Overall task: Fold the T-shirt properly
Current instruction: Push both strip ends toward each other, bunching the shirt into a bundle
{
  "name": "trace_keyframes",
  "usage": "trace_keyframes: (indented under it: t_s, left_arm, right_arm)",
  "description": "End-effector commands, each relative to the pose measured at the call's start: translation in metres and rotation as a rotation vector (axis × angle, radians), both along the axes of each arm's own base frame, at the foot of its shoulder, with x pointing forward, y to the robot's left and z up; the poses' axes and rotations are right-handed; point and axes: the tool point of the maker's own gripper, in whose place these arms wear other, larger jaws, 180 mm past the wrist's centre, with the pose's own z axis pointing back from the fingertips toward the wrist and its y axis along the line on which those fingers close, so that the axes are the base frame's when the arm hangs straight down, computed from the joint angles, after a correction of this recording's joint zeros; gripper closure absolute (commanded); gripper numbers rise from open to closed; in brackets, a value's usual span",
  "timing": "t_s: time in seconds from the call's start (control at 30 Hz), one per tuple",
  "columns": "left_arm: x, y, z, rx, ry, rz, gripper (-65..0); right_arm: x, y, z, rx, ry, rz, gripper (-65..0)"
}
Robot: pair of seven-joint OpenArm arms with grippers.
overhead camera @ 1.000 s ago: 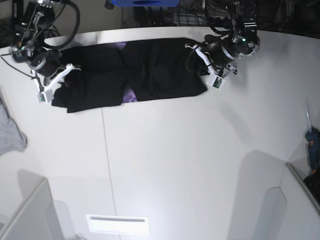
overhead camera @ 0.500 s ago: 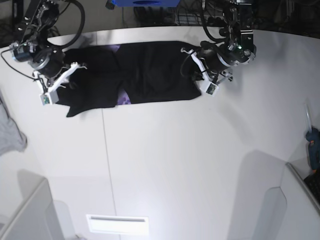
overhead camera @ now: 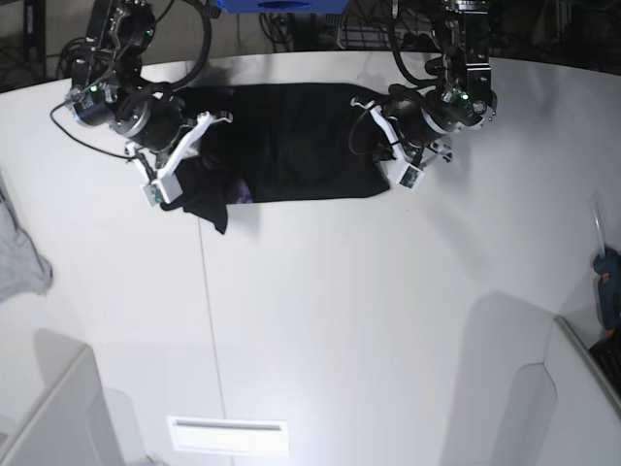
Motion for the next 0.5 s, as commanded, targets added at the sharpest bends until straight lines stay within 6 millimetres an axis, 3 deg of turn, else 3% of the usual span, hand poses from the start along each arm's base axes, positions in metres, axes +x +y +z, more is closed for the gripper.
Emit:
trace_keyframes:
  t_s: [0.0,0.13,0.33,0.47]
  left_arm:
    - [-0.003,0.009,-0.007,0.06,0.032,-0.004,0.0]
    - [-0.005,-0.003,-0.007,0.051,0.034,-0.038,0.0]
    - [0.001,-0.027,-0.006,0.042,0.038,-0.025,0.0]
    - [0.008,-0.043,-0.002,0.025,0.023,-0.063,0.0]
  right_arm:
    - [0.007,0.008,0.016,0.057,-0.057,0.0,0.0]
    - [0.012,0.01,0.027,0.133,-0.081,-0.018,0.0]
    - [0.019,-0.017,0.029,0.09,-0.095,-0.069,0.0]
    - [0.019,-0.023,0.029,0.073,-0.098,-0.067,0.0]
